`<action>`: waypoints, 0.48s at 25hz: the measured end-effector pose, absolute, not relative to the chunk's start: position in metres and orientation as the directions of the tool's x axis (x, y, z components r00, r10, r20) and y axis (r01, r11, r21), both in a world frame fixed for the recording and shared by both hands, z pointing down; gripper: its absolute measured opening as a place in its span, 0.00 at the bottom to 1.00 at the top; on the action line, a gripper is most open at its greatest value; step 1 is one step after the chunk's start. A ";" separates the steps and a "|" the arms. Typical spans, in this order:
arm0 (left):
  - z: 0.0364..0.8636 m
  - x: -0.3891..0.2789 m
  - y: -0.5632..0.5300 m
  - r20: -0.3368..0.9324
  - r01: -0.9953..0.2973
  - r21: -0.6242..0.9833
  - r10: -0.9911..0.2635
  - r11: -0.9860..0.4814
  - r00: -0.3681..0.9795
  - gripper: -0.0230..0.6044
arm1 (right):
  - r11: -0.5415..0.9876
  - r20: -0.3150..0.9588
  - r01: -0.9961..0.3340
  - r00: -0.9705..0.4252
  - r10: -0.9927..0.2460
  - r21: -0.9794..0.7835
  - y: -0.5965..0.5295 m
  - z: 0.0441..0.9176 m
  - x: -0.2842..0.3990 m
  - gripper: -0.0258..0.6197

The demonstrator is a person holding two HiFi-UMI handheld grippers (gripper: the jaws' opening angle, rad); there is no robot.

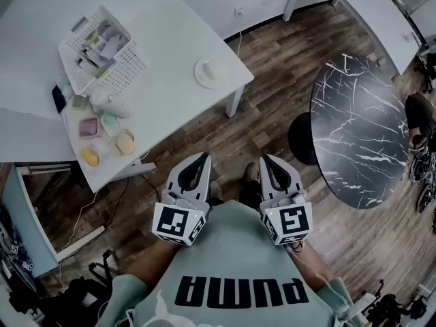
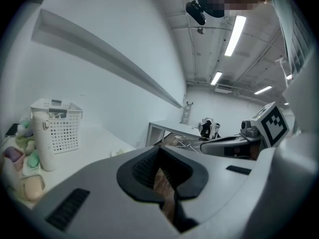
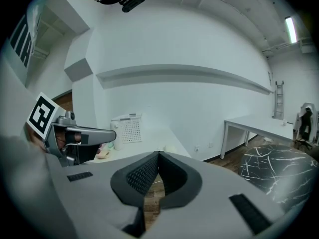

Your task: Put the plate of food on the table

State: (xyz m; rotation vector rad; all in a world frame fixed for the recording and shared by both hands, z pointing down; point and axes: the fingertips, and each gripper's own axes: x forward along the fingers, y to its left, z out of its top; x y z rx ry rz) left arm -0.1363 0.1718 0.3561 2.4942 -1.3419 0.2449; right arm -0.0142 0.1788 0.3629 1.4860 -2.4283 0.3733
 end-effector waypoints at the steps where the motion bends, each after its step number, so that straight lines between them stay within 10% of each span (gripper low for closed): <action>1: 0.356 -0.133 0.166 0.293 -0.845 0.173 -0.793 -0.506 0.535 0.05 | 0.457 0.355 -0.885 -0.456 -0.816 -0.085 0.172 0.364 -0.011 0.05; 12: 0.345 -0.079 0.116 0.320 -0.928 0.122 -0.871 -0.352 0.372 0.05 | 0.628 0.319 -0.766 -0.634 -0.704 -0.137 0.103 0.365 0.033 0.05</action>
